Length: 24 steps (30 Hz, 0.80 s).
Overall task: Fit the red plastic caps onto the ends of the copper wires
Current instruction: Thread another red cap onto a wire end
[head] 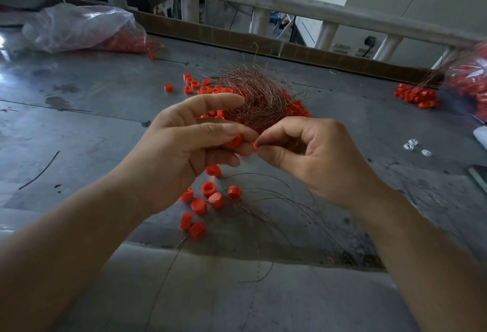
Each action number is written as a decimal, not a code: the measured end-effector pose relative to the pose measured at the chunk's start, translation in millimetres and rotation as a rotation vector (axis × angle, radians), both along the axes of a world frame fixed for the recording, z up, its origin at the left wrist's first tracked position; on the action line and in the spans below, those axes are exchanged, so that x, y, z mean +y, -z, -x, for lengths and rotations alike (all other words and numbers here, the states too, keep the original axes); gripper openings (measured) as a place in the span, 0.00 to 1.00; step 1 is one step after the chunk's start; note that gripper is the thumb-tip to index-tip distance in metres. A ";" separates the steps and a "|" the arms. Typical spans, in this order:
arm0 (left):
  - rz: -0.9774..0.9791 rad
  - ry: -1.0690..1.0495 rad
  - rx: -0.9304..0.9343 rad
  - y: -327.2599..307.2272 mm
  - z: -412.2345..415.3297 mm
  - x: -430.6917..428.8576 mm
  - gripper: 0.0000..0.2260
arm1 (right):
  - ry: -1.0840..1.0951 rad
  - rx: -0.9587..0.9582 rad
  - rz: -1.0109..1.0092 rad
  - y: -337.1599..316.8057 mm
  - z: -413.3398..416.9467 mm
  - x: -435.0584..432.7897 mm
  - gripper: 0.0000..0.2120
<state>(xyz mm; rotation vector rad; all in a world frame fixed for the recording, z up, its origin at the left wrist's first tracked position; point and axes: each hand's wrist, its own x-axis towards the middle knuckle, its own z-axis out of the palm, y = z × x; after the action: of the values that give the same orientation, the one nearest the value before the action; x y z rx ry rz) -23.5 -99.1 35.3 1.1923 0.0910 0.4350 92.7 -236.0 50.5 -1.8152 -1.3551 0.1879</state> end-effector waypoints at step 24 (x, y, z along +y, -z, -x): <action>-1.138 -0.628 0.540 25.8 -21.6 26.4 0.14 | -0.172 -0.260 0.347 21.5 7.2 8.2 0.05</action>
<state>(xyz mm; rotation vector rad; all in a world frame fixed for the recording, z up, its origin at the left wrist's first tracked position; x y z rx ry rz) -2.0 -72.7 9.5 2.4023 0.7791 0.7365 85.5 -227.8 29.0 -2.0615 -1.7506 0.3012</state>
